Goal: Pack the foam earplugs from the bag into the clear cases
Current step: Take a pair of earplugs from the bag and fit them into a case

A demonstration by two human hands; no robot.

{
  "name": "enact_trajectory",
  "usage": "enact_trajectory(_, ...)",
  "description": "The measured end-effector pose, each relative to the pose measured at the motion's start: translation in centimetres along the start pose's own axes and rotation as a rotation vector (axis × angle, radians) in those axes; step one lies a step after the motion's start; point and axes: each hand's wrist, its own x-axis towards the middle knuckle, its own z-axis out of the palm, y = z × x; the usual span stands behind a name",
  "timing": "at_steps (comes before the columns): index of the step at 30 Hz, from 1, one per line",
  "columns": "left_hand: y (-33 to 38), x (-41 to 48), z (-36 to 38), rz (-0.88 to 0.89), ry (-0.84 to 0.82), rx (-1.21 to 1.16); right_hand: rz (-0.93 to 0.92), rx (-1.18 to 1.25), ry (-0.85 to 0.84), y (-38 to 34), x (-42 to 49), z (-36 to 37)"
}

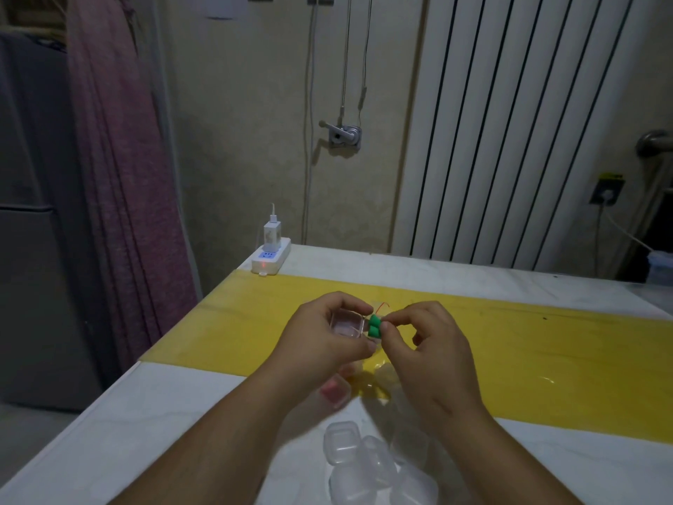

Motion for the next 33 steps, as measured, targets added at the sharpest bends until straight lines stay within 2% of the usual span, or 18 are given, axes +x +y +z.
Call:
enact_trajectory(6, 0.2, -0.2, 0.2, -0.015, -0.006, 0.015, 0.238, 0.309, -0.047, -0.3, -0.1, -0.2)
enact_trajectory(9, 0.3, -0.2, 0.2, -0.020, -0.014, 0.036, 0.329, 0.386, -0.089, -0.6, -0.1, -0.2)
enact_trajectory(11, 0.4, -0.2, 0.1, -0.075, -0.012, -0.058, 0.371, 0.472, -0.085, -0.7, 0.0, -0.3)
enact_trajectory(14, 1.1, -0.2, -0.1, -0.192, -0.079, -0.325, 0.428, 0.558, -0.060, -0.7, 0.1, -0.4)
enact_trajectory(18, 0.9, -0.1, -0.3, -0.217, -0.156, -0.493, 0.484, 0.593, -0.035, -0.5, 0.3, -0.3)
enact_trajectory(22, 0.5, 0.0, -0.1, -0.205, -0.193, -0.448, 0.527, 0.643, -0.062, -0.7, 0.2, -0.3)
enact_trajectory(33, -0.2, 0.3, 0.1, -0.158, -0.159, -0.357, 0.591, 0.891, -0.089, -1.2, 0.5, -0.4)
